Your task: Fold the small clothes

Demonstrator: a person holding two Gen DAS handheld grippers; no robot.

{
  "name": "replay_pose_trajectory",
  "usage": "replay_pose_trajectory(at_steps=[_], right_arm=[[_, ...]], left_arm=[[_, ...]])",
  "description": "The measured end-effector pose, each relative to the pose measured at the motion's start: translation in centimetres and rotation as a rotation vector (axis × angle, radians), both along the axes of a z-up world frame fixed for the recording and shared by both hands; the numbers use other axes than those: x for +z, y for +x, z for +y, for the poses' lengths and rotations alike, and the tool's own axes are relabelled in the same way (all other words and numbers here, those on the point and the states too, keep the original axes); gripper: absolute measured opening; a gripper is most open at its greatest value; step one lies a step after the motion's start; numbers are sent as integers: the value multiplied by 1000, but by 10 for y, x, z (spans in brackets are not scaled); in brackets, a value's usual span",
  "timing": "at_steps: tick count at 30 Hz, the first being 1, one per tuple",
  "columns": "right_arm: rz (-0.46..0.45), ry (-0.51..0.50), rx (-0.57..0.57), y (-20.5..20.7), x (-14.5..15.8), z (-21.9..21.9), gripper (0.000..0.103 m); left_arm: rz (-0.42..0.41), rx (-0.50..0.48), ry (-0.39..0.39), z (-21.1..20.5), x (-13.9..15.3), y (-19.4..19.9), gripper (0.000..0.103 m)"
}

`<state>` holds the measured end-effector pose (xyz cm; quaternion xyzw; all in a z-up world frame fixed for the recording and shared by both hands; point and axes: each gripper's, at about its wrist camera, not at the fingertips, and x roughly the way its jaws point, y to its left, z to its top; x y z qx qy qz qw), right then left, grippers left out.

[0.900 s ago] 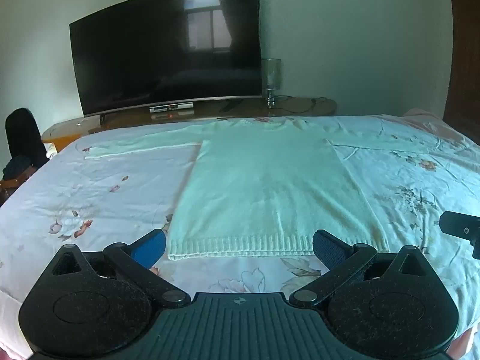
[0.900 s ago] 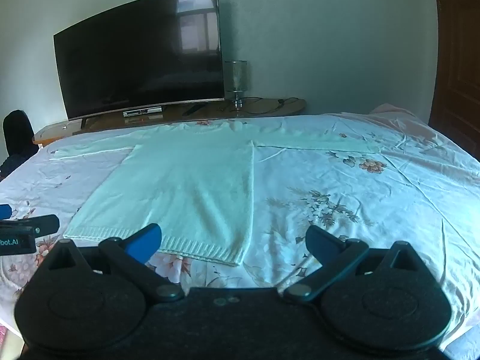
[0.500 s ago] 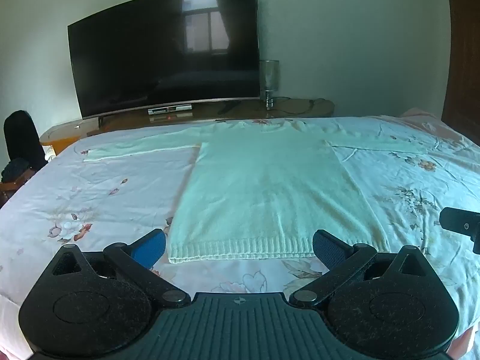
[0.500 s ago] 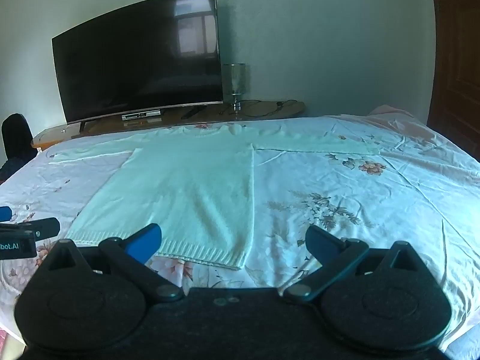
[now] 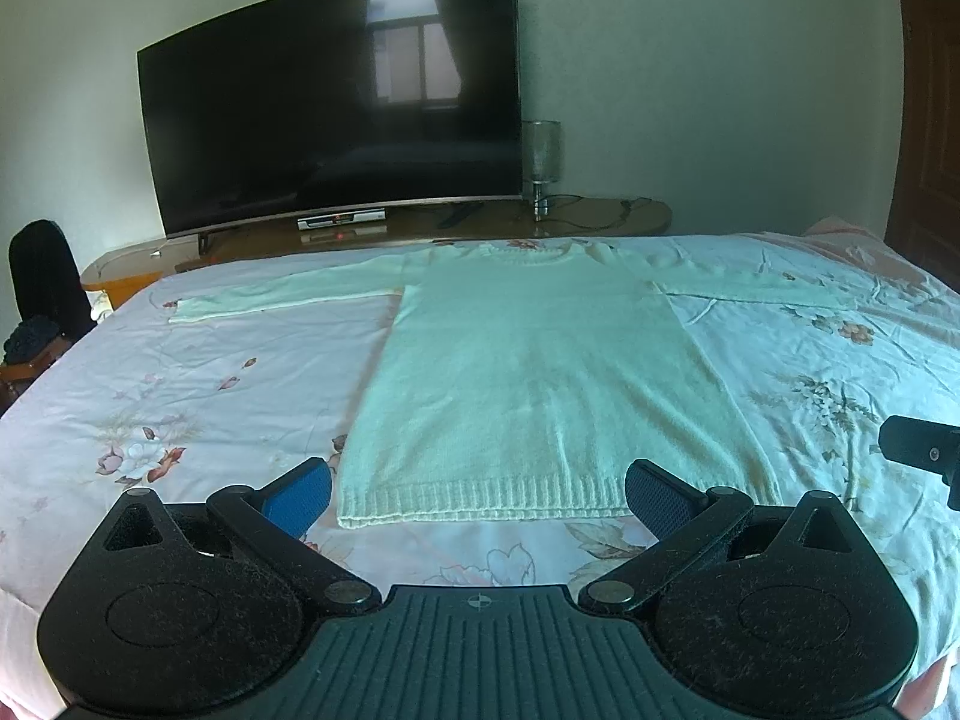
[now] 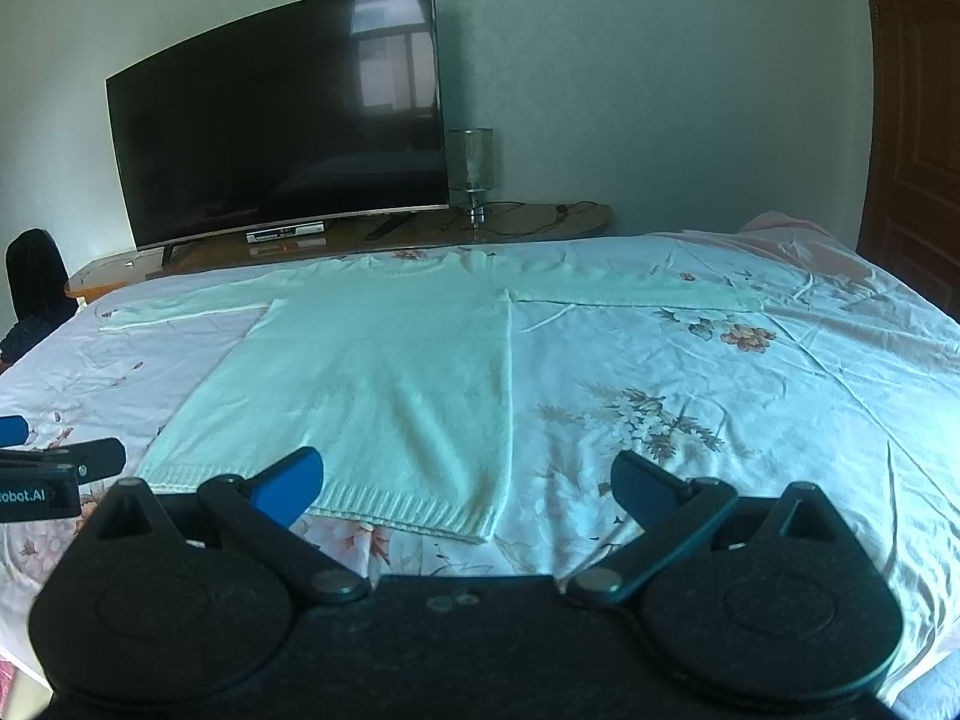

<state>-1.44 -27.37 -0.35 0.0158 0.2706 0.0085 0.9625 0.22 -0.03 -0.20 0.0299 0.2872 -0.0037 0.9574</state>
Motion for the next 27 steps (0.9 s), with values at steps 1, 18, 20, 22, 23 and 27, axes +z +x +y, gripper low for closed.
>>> replay_pose_trajectory(at_steps=[1,18,20,22,23,27], right_arm=[[0,0,1,0,0,1,103],[-16,13,9,-4,3,0,103],[-21,17,10,-5,5,-1,103],[-23,15,8,-5,5,-2,103],[-24,14,7,-6,5,-1,103],[-26,12,6,-7,5,0,103]], left_arm=[[-1,2,1,0,0,0,103],[-6,0,-5,3,2,-2,103],[-4,-3,-5,3,2,-2,103],[0,-6,0,2,2,-2,103],[1,-6,1,2,2,-2,103],[-3,-7,0,2,4,-1,103]])
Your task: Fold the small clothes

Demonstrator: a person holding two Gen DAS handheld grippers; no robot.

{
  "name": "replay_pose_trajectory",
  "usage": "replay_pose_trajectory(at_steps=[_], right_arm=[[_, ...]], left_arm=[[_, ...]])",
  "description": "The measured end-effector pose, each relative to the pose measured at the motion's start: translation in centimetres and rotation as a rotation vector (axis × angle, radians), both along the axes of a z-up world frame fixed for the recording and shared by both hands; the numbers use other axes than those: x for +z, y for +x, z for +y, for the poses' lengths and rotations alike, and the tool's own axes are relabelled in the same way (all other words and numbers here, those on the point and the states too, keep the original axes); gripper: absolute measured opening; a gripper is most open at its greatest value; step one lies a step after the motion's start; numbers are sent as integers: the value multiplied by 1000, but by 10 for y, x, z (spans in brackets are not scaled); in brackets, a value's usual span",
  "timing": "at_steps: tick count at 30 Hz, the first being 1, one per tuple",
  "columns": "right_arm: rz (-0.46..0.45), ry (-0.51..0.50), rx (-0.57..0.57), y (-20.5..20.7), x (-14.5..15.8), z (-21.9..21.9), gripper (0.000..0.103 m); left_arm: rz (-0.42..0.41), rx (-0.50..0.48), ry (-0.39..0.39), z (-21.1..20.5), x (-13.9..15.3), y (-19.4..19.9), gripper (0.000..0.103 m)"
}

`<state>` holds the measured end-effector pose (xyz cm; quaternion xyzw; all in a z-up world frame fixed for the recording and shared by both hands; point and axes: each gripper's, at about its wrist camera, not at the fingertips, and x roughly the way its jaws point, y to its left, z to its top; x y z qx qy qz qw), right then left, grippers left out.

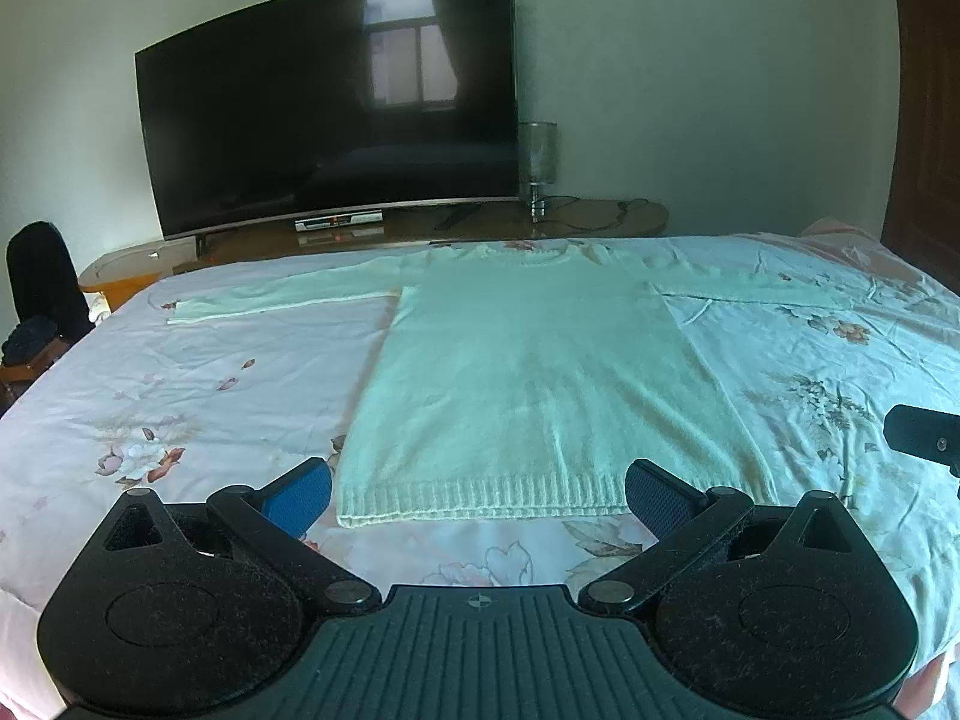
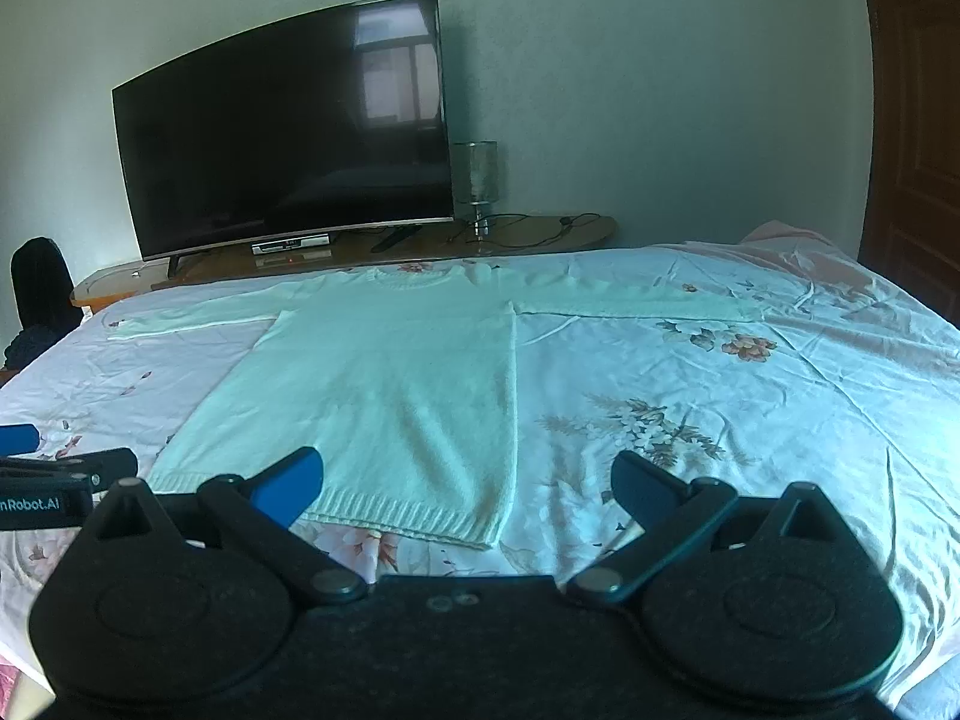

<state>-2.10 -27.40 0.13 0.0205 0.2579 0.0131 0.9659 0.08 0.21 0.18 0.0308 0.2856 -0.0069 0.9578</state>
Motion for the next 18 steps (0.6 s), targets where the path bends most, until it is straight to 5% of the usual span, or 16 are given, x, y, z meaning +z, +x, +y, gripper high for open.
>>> replay_pose_trajectory(at_steps=[18], right_arm=[[-2,-8,5,2,1,4,103]], left_arm=[[2,-1,7,1,0,1,103]])
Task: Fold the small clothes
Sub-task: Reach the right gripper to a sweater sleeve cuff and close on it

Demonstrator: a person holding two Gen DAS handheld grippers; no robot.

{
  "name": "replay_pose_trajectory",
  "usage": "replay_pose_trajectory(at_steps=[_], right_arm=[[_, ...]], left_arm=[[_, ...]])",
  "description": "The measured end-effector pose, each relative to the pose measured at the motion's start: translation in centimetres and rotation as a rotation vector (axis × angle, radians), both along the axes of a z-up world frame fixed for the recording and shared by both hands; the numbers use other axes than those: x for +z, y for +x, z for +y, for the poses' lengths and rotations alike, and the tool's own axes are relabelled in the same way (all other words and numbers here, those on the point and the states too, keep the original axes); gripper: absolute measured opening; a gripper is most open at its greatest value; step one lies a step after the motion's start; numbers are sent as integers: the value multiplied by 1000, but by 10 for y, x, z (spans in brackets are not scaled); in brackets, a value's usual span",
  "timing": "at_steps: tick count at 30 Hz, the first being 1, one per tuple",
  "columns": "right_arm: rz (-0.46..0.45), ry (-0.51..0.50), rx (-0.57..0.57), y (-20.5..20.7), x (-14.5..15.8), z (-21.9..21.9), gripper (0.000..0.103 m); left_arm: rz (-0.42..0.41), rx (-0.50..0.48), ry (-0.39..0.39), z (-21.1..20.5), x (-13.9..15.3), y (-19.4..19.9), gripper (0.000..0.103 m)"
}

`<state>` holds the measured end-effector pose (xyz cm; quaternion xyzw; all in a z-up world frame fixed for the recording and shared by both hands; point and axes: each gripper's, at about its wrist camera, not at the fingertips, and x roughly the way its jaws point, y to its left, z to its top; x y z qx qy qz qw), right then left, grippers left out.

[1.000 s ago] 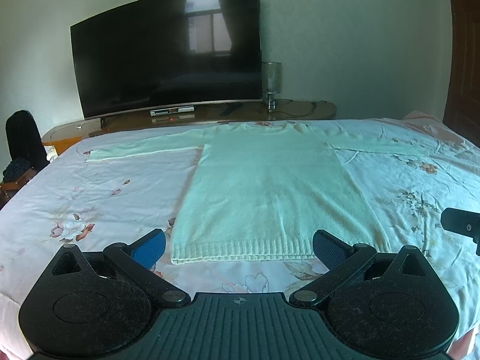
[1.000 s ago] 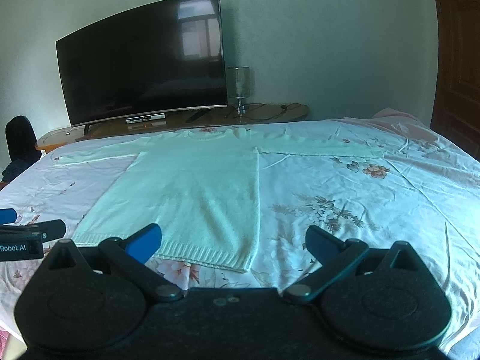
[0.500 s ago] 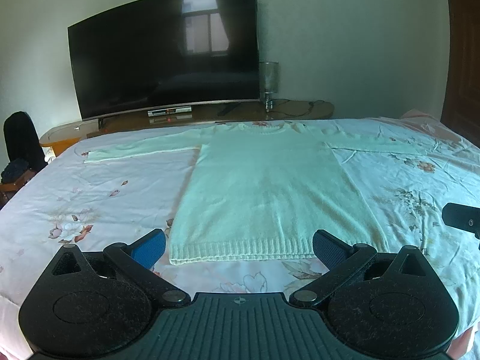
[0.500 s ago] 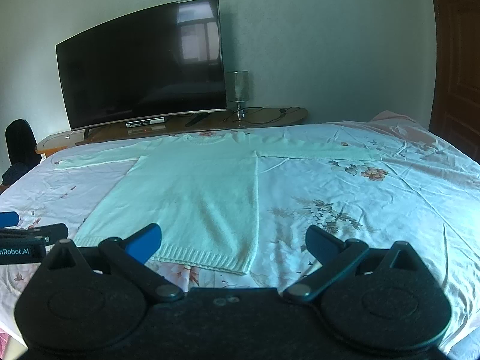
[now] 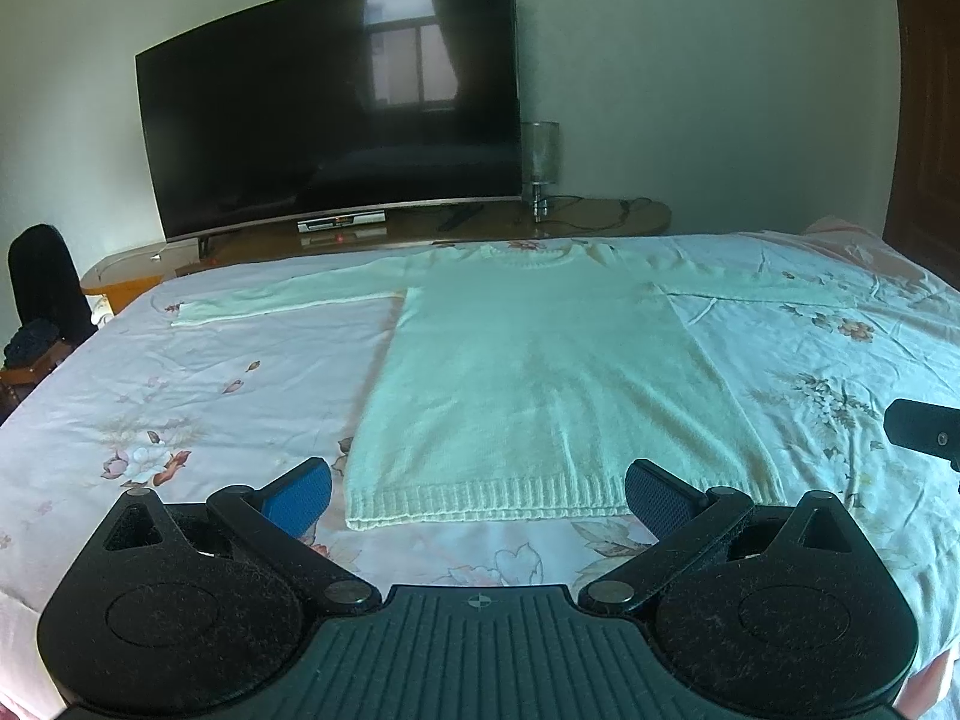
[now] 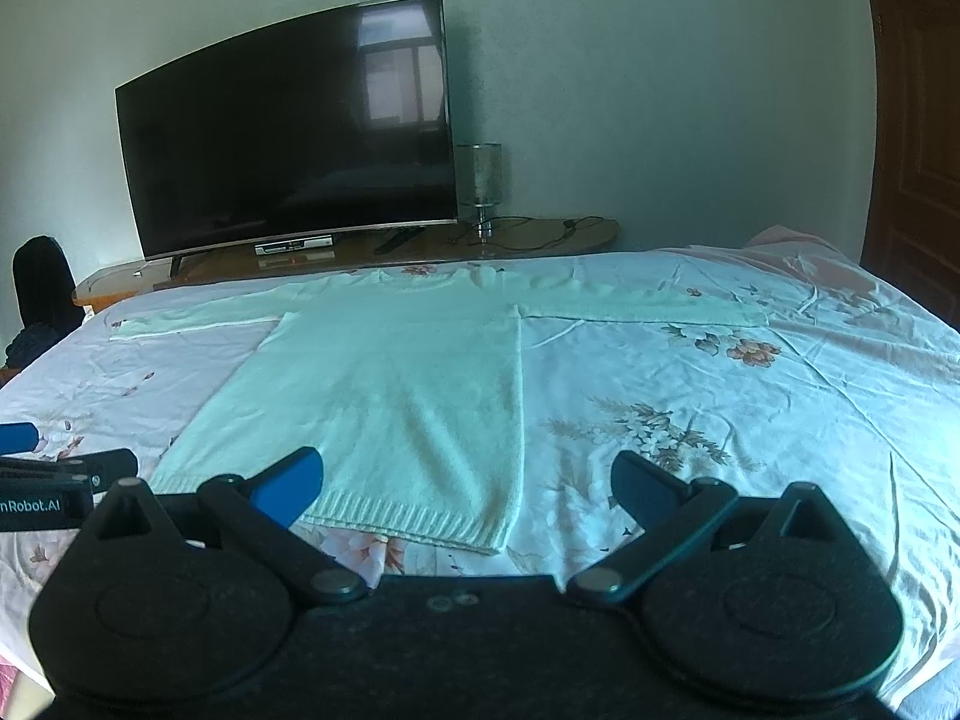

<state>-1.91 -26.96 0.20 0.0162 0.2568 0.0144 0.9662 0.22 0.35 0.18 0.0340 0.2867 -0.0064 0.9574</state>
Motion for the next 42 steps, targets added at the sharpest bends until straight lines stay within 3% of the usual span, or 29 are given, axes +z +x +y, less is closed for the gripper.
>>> replay_pose_trajectory(at_steps=[25,33,39,42], right_arm=[[-1,-2,2,1,0,2,103],[-1,-1,1,1,0,3,103],[-17,11,-33,16,-3,-14,103],[-45,28,-79,35,-6,-32,102]], left_arm=[[0,8,-7,5,-2,0,103],[4,53,-30,13,-5,2,103],[8,78,-87,29,-5,24,103],[-4,78,-128,42,-4,55,103]])
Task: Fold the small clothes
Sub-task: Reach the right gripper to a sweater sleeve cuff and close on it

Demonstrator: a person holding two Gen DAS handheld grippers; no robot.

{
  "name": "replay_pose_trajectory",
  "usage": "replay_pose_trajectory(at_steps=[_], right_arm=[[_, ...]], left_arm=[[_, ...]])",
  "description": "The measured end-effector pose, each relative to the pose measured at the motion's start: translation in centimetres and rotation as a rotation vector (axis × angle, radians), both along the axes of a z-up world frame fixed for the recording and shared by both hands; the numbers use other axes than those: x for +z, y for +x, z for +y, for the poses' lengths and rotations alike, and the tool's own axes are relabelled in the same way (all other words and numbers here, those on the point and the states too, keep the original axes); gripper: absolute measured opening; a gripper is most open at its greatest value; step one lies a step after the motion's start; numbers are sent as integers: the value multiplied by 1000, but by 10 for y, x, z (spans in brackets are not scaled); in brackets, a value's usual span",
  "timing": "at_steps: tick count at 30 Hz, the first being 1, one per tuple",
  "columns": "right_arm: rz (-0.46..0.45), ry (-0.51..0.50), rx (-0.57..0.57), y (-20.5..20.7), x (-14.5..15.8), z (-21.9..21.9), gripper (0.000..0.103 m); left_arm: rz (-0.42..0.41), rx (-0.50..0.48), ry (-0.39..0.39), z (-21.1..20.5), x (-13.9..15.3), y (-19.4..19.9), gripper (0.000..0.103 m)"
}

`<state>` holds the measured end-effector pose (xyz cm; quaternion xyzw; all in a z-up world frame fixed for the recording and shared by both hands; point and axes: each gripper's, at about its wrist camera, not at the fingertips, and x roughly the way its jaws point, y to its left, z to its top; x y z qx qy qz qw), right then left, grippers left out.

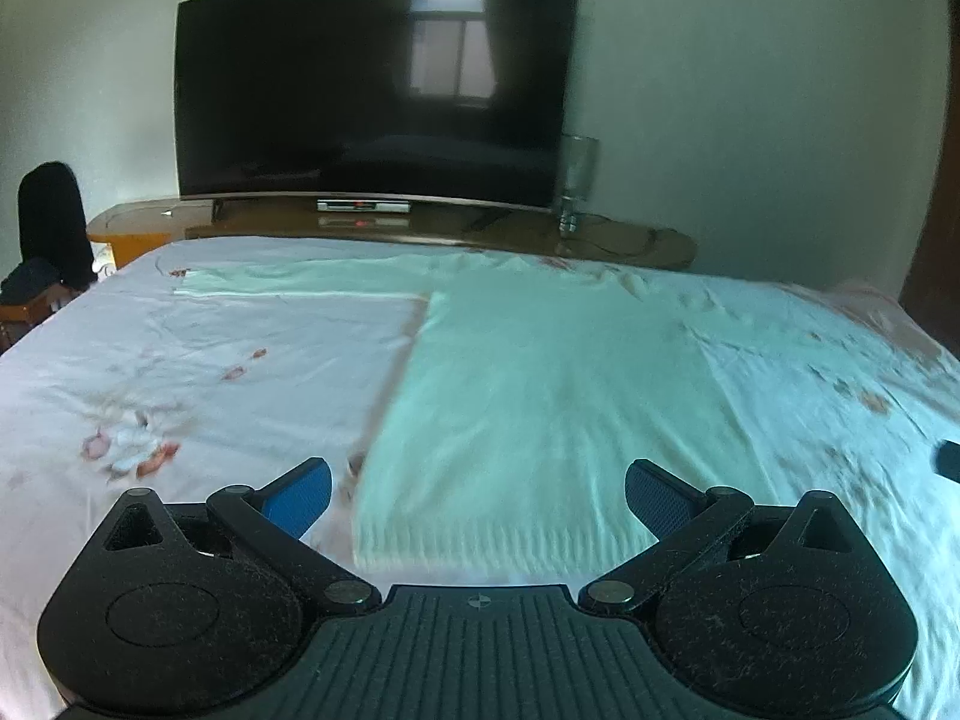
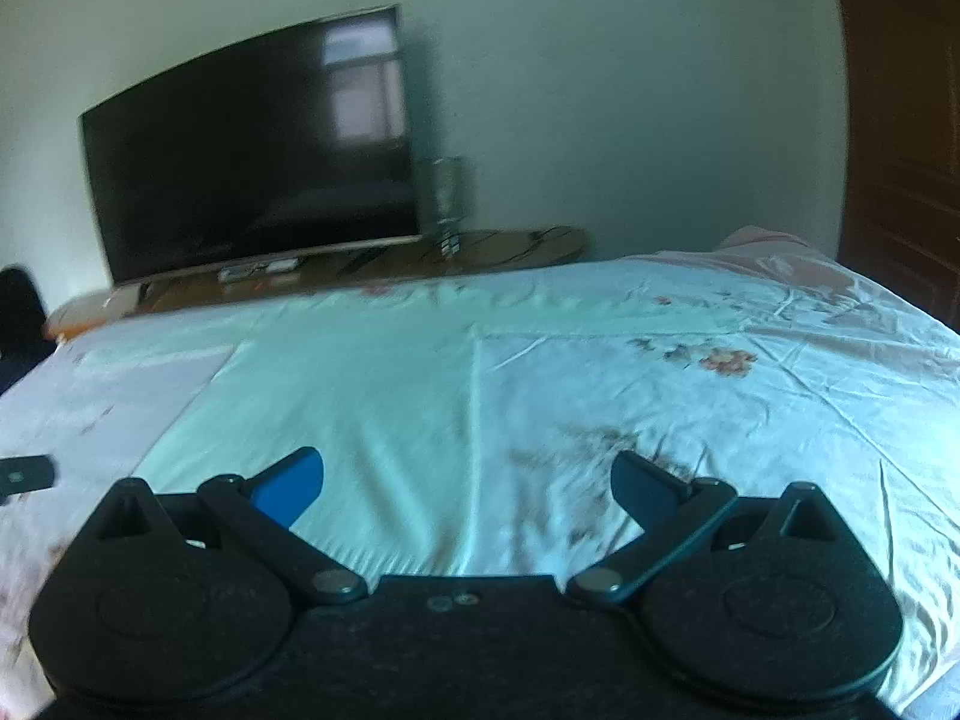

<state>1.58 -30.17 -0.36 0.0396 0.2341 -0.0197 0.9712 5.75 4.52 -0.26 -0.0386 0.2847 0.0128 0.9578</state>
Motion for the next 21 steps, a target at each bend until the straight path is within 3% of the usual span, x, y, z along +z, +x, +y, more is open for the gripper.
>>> replay_pose_trajectory(at_steps=[7,12,14,21], right_arm=[[-39,116,-124,89,-3,-72,99],[-61,219,-211,174,-18,-135,92],[-59,239,-258,210,-31,-157,47],[-57,535,-440,306,-97,-246,51]], left_arm=[[-29,25,33,30,-23,126,103],[11,64,20,58,-53,205,103],[18,75,18,67,-65,229,103],[54,103,29,99,-102,308,103]])
